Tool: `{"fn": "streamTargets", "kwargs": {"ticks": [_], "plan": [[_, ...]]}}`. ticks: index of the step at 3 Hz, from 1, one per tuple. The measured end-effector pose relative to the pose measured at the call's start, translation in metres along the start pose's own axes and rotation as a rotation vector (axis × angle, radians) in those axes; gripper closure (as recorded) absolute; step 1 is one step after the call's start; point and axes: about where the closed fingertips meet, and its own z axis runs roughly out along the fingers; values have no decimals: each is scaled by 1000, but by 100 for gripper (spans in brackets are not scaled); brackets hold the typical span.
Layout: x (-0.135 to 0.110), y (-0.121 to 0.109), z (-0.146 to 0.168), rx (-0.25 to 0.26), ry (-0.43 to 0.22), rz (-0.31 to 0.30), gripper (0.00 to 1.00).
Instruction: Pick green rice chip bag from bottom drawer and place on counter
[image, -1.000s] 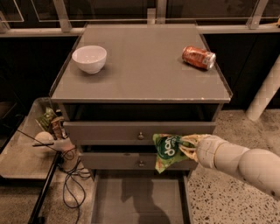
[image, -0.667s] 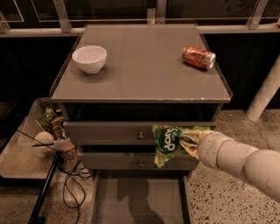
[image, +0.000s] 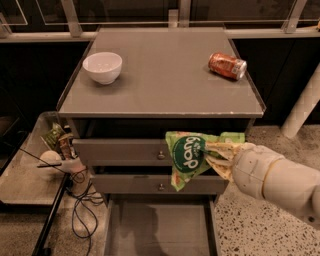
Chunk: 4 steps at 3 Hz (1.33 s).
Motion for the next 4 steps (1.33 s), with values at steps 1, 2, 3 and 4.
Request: {"fn": "streamTargets", "kwargs": {"ticks": [1,2,3,4], "plan": [[-14,-54,-36,45,-11,-8,100],[-14,-54,-36,45,-11,-8,100],[-17,-59,-27,34,-29,-31,100],[-15,-81,-10,20,-91,-43,100]]}}
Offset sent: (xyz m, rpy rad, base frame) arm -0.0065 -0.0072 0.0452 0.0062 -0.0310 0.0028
